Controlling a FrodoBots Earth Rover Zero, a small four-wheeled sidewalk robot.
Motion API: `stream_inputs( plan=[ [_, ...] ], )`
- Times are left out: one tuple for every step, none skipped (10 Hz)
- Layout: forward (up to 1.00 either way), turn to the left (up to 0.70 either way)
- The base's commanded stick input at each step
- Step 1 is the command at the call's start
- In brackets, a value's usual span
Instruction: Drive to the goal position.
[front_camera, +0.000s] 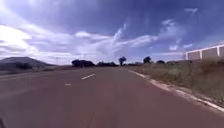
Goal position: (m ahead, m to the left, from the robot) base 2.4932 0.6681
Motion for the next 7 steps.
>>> stream_inputs(
  plan=[
    [1.00, 0.00],
    [1.00, 0.00],
    [1.00, -0.15],
    [1.00, -0.26],
    [1.00, -0.37],
    [1.00, -0.24],
    [1.00, -0.14]
  ],
)
